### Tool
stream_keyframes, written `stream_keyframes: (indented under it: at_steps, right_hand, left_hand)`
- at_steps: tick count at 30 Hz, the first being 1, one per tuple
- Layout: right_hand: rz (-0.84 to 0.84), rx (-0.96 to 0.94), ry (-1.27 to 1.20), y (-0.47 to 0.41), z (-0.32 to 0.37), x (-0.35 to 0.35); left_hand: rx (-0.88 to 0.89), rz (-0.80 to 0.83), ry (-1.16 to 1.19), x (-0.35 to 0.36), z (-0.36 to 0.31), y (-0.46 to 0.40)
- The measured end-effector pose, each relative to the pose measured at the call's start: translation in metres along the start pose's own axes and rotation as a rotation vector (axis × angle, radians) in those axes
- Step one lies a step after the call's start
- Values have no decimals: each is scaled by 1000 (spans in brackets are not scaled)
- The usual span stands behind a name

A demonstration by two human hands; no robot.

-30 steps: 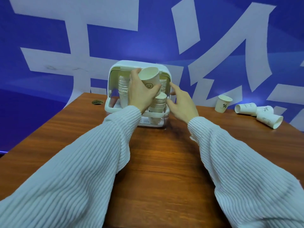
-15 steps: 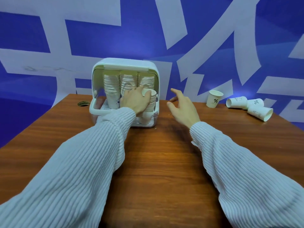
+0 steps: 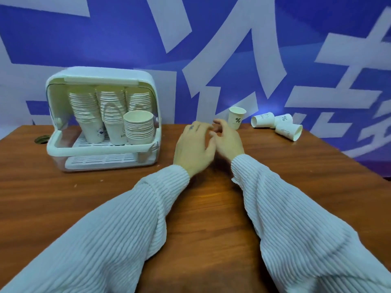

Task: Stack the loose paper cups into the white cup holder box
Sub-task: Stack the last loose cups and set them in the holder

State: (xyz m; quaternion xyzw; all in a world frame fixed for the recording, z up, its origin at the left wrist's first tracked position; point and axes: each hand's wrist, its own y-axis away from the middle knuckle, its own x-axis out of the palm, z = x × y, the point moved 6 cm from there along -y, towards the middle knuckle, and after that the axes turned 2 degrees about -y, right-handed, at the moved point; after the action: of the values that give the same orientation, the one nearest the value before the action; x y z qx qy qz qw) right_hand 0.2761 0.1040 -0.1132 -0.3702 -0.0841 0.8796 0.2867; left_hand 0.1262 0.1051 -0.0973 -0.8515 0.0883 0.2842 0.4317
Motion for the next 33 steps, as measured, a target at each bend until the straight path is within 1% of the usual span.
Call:
stream_keyframes:
  at_steps: [4, 7, 9, 12, 17, 19, 21, 23, 24, 26, 27, 29, 30, 31, 32, 33]
  right_hand:
    - [-48, 53, 131, -19, -36, -23]
    - [-40, 93, 220, -46, -60, -32]
    - [-53, 88, 261, -66, -71, -36]
    - [-80, 48, 329, -95, -81, -37]
    - [-44, 49, 426, -132, -97, -26]
    - [-84, 11, 494, -139, -102, -28]
    - [-170, -24, 515, -139, -105, -35]
    - [-245, -9, 408, -127, -104, -44]
    - [-281, 12, 289, -117, -101, -49]
    - [-307, 39, -45, -87, -92, -58]
    - [-258, 35, -202, -69, -85, -59]
    - [-18, 33, -409, -36, -72, -52]
    - [102, 31, -448, -23, -68, -48]
    - [187, 35, -454, -14, -68, -47]
    - [217, 46, -434, -12, -74, -50]
    - [179, 64, -419, -14, -82, -57]
  left_hand:
    - [-160, 152, 114, 55, 5, -5]
    - [-315, 211, 253, 84, 18, -9]
    - [-386, 231, 297, 98, 27, -8]
    - [-413, 245, 288, 110, 32, -11]
    - [-374, 256, 181, 112, 31, -11]
    - [-371, 264, 164, 111, 29, -11]
    - [-371, 270, 157, 111, 28, -11]
    - [-364, 261, 172, 111, 27, -11]
    - [-363, 239, 187, 110, 27, -10]
    - [-357, 139, 189, 103, 26, -10]
    - [-336, 87, 135, 98, 24, -12]
    - [-237, 63, -40, 96, 17, -18]
    - [-185, 89, -92, 101, 13, -21]
    - [-160, 124, -107, 109, 8, -25]
    - [-163, 153, -101, 117, 5, -27]
    - [-177, 170, -96, 124, 2, -29]
